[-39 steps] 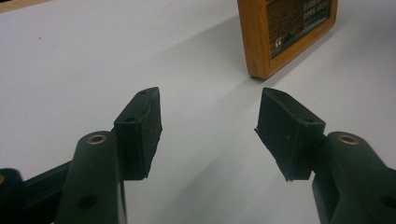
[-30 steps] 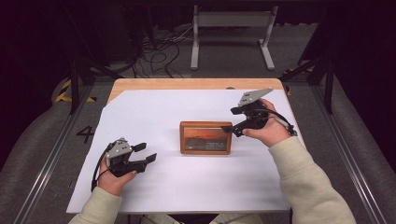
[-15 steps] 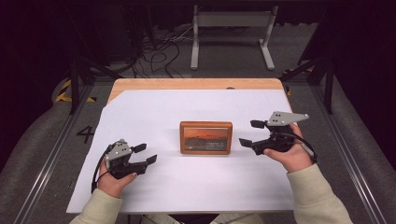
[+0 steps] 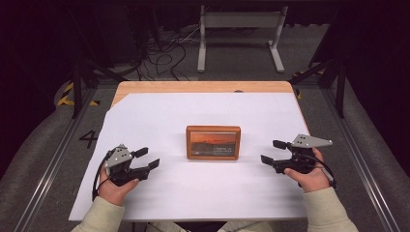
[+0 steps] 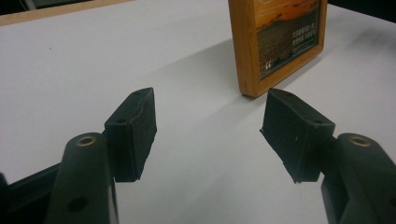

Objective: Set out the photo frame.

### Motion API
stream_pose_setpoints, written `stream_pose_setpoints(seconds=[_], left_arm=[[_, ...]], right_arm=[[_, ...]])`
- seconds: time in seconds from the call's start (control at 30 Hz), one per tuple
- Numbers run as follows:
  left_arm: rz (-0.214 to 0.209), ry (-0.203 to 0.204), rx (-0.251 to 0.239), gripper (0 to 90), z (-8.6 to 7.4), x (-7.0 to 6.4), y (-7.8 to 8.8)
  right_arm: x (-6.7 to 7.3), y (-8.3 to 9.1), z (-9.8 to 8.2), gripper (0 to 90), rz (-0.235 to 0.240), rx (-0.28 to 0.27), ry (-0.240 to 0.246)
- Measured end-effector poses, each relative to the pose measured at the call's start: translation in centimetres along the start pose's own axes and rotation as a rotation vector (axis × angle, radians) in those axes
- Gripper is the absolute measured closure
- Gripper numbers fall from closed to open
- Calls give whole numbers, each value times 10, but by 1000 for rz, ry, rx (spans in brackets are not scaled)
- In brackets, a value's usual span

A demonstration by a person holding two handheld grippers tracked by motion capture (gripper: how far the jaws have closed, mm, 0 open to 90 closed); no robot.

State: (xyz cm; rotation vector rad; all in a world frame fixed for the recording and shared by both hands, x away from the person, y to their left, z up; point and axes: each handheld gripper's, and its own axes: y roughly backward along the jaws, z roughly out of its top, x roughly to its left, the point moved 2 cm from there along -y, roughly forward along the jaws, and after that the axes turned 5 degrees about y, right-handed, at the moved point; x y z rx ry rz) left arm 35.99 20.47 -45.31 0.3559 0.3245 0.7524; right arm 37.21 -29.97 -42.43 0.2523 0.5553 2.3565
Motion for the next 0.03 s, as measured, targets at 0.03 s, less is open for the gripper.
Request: stream_pose_setpoints(seconds=[0.03], left_arm=[[0, 0, 0, 356, 0, 0, 0]], right_arm=[[0, -1, -1, 184, 0, 0, -2]])
